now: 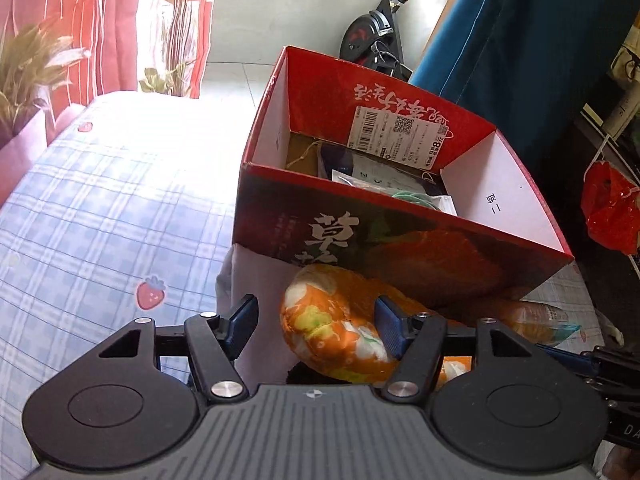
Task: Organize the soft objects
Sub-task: 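Grasp the orange floral cloth roll with the left tool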
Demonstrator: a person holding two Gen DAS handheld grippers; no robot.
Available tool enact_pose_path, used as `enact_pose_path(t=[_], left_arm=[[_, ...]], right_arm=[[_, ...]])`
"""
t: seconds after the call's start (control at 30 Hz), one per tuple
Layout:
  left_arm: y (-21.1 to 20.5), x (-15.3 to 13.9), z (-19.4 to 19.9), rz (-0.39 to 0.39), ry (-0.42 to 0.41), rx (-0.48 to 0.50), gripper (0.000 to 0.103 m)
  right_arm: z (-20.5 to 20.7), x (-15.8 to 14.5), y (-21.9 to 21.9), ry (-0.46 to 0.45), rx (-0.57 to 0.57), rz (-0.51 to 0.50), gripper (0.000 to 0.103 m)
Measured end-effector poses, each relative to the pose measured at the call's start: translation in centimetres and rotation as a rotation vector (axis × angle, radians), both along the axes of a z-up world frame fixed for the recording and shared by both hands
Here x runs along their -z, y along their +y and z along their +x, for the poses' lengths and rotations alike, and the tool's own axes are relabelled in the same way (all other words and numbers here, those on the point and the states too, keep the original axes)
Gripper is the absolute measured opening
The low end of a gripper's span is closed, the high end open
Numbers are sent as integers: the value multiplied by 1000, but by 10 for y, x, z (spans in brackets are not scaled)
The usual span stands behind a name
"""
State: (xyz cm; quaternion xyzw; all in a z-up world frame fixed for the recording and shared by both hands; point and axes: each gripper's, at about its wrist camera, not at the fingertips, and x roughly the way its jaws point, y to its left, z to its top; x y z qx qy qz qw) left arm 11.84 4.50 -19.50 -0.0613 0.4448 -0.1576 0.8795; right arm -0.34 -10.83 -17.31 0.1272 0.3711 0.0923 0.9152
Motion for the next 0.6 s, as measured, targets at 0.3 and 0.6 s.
enact_pose_path(t=[0.3, 0.6], left_arm=[[4, -4, -28, 5, -70, 25, 21], [11, -21, -60, -1, -133, 26, 20]], right_arm=[[-9, 14, -14, 59, 103, 12, 23], [-14, 21, -12, 80, 102, 33, 25]])
